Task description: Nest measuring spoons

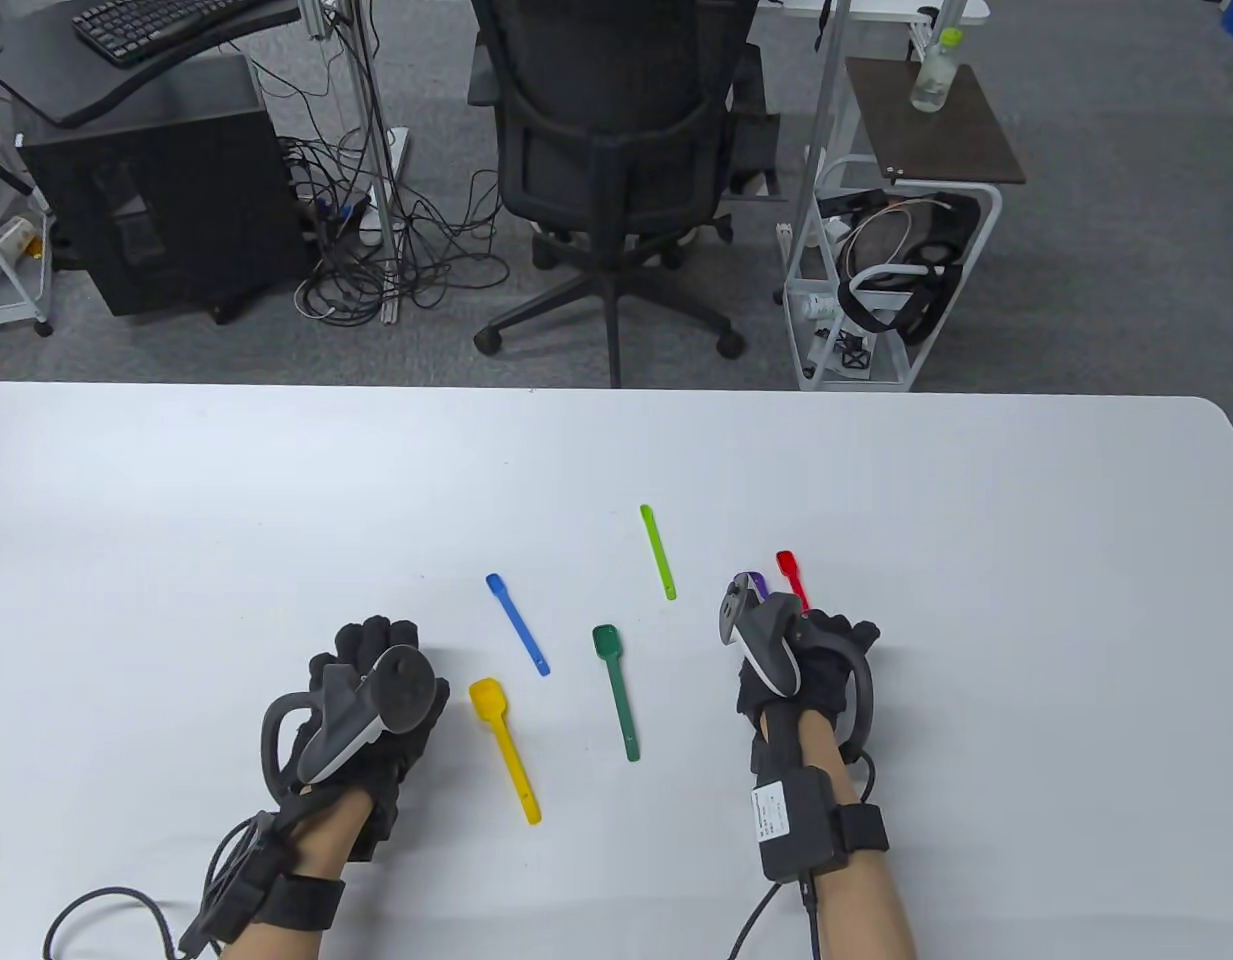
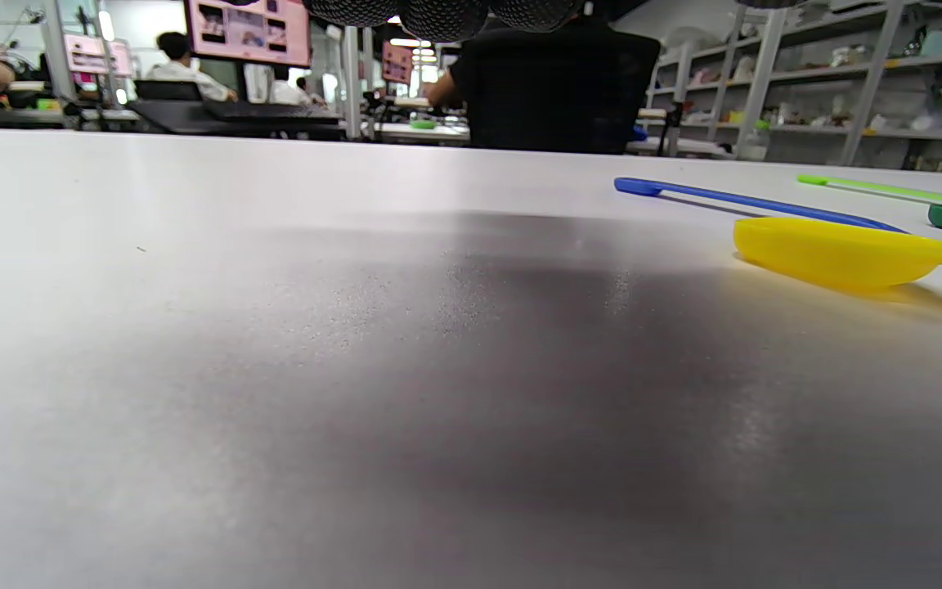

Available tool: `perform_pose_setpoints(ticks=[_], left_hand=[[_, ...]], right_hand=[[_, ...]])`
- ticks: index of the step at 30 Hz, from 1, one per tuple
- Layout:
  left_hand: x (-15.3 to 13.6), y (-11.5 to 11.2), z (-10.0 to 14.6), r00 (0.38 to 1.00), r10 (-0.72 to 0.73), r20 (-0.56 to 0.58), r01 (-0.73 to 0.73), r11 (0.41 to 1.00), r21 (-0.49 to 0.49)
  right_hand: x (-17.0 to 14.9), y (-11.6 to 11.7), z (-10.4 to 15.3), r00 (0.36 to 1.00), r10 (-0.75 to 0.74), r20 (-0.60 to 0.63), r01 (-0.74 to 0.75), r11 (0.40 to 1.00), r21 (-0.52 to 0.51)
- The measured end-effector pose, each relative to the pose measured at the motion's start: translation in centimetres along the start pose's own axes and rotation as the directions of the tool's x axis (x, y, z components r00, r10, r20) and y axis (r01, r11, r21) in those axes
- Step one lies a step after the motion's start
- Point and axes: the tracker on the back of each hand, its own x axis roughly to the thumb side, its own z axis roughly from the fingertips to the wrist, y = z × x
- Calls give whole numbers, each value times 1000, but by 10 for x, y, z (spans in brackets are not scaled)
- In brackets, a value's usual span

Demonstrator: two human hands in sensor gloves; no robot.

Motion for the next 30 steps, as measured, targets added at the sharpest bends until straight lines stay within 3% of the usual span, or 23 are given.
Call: perform_pose_setpoints(ticks=[6,13,23,30], left_hand=[[5,2,2,1000,-2,20,2,1000,6],[9,3,4,999,-15,31,15,1000,1],[11,3,4,999,-5,50,4,1000,10],[17,1,1,997,-33,67,32,999,4]], right_hand=[[-3,-6,10,1000,22,16,-20,995,-97],[5,-27,44,972,-209,105,214,976,-40],[31,-27,79,969,-185,162,193,981,-32],[46,-16,89,979,-77,187,93,993,-79]])
